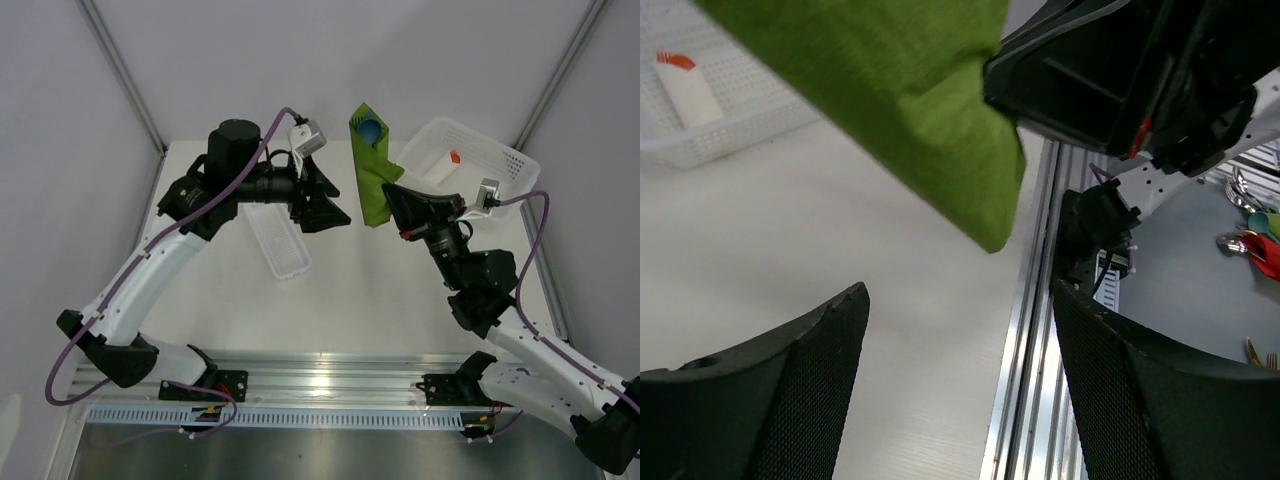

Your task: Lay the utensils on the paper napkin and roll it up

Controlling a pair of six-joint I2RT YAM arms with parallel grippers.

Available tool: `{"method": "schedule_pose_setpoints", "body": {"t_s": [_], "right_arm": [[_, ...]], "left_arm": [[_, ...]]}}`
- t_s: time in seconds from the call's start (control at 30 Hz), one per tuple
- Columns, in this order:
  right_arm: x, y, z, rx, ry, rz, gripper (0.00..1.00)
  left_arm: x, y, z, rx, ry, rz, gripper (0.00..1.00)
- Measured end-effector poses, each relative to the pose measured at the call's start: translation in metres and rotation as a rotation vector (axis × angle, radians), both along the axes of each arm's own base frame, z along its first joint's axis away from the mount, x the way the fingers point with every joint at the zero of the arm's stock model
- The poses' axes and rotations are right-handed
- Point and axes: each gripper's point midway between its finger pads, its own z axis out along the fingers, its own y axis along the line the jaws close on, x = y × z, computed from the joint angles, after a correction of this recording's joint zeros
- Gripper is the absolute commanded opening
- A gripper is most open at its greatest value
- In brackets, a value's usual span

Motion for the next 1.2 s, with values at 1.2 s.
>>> {"method": "schedule_pose_setpoints", "body": {"t_s": [1.2], "right_arm": [[-0.021,0.029,0.066,0.104,-0.238,0.089,0.00]], "left_arm": [[-0.015,-0.013,0.057,-0.076,-0.126,-0.038,0.75]]}}
